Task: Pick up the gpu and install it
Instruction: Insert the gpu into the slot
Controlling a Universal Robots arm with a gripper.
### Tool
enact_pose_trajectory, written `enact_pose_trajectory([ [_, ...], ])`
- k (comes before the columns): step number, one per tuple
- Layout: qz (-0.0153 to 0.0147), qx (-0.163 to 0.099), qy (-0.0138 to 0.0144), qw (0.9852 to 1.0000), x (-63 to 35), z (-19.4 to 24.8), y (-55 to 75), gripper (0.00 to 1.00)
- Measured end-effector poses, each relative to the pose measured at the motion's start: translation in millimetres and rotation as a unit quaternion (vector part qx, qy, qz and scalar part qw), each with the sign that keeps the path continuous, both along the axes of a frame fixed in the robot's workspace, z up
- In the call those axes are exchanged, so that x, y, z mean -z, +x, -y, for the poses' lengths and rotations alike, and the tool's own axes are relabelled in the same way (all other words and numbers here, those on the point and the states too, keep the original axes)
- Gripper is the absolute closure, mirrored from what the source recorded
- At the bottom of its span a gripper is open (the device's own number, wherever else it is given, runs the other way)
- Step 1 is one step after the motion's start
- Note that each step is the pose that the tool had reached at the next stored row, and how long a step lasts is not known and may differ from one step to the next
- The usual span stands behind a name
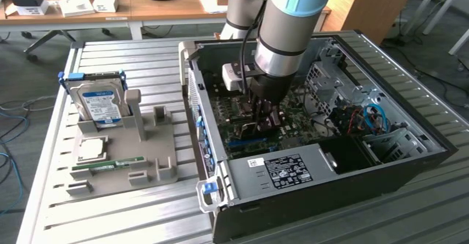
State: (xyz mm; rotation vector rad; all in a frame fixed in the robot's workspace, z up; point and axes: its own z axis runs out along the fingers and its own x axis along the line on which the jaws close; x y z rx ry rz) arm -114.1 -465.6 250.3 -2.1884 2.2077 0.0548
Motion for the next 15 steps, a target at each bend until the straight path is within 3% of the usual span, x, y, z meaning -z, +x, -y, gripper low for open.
enact_pose_trajectory([
  [6,0.0000,0.000,0.0000,1.0000,-3.3,0.0,0.0,0.66],
  [15,0.0000,0.000,0.0000,1.0000,-29.0,0.0,0.0,0.66],
])
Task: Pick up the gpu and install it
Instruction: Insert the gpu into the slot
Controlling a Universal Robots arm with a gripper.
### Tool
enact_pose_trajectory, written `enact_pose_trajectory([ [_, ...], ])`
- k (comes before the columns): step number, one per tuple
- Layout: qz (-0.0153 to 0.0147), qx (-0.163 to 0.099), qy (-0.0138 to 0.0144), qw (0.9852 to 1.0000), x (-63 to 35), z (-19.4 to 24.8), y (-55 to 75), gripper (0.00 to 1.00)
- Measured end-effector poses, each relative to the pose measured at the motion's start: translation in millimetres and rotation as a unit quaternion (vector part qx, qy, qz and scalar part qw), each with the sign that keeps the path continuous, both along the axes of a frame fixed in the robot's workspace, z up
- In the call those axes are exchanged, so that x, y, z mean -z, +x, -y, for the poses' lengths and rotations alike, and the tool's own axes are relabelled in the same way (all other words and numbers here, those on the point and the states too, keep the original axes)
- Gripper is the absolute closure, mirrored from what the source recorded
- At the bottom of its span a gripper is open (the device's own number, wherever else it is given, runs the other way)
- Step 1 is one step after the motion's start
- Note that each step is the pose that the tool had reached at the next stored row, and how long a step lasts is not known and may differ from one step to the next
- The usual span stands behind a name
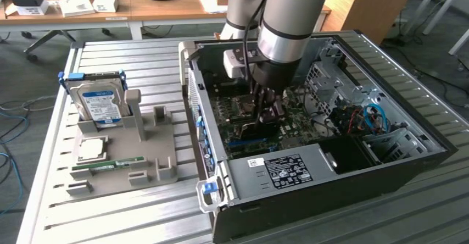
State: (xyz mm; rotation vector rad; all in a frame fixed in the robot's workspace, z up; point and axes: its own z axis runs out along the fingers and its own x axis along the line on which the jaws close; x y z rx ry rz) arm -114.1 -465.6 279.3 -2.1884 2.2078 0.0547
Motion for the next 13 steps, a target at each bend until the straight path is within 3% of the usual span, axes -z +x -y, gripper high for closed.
enact_pose_trajectory([
  [13,0.0000,0.000,0.0000,1.0000,-35.3,-0.2,0.0,0.66],
])
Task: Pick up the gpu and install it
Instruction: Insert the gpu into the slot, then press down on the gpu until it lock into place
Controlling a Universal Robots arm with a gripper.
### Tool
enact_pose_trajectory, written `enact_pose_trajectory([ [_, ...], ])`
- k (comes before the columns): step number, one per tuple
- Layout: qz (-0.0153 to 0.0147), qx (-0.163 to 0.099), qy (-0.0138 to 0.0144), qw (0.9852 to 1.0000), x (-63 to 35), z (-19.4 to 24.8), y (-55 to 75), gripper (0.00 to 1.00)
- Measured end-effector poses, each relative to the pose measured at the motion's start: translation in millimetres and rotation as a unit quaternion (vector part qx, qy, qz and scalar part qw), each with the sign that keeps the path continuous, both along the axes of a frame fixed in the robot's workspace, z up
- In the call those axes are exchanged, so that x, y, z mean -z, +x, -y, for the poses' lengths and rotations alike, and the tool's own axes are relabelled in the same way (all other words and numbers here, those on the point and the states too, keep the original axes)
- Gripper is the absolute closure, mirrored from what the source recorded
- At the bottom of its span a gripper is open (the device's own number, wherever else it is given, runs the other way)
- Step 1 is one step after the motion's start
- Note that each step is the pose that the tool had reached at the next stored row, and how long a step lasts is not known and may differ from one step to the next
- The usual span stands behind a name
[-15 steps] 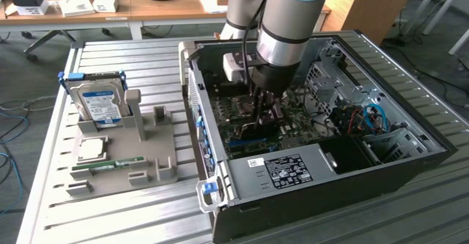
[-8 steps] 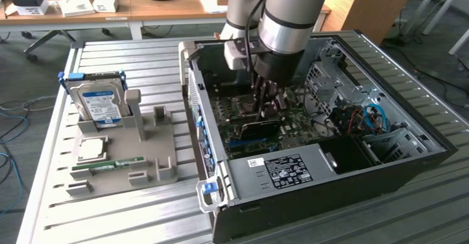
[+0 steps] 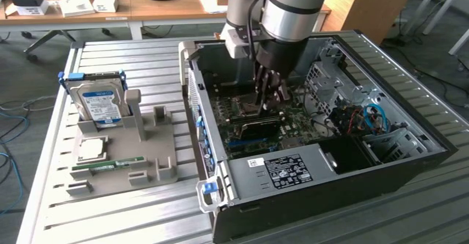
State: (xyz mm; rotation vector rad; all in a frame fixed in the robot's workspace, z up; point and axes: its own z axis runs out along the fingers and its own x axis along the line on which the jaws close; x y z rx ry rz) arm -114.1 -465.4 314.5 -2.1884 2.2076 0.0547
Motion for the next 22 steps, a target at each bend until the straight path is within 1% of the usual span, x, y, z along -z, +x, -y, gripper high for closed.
enact_pose_trajectory([
  [8,0.0001,0.000,0.0000,1.0000,-10.2,0.0,0.0,0.66],
  [22,0.0001,0.000,0.0000,1.0000,-10.3,0.0,0.0,0.66],
])
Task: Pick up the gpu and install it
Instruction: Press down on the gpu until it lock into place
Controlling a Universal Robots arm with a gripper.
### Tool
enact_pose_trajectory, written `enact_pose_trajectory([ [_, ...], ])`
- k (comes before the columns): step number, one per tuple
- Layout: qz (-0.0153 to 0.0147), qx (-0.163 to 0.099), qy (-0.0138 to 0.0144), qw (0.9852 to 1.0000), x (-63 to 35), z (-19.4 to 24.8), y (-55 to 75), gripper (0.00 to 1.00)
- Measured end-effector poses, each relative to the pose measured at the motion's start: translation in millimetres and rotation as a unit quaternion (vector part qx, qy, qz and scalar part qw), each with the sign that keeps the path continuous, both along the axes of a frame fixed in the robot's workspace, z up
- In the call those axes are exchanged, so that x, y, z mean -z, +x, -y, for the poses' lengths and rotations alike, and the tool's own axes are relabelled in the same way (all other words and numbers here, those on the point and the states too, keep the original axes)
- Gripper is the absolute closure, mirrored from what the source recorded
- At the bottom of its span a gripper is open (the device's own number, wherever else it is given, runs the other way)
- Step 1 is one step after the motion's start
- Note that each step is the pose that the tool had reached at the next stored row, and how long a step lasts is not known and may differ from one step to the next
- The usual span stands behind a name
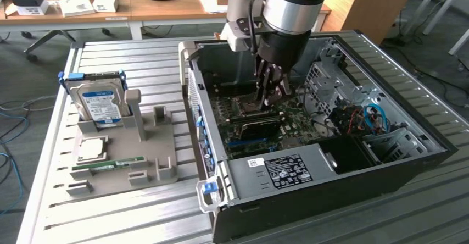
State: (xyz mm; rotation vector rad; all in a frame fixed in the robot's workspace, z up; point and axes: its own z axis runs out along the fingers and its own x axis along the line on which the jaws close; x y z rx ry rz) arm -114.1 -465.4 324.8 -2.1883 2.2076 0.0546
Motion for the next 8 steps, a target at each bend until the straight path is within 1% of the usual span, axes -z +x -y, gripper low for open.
enact_pose_trajectory([
  [5,0.0000,0.000,0.0000,1.0000,0.0,0.0,0.0,0.66],
  [6,0.0000,0.000,0.0000,1.0000,0.0,0.0,0.0,0.67],
  [7,0.0000,0.000,0.0000,1.0000,0.0,0.0,0.0,0.74],
  [8,0.0000,0.000,0.0000,1.0000,0.0,0.0,0.0,0.74],
])
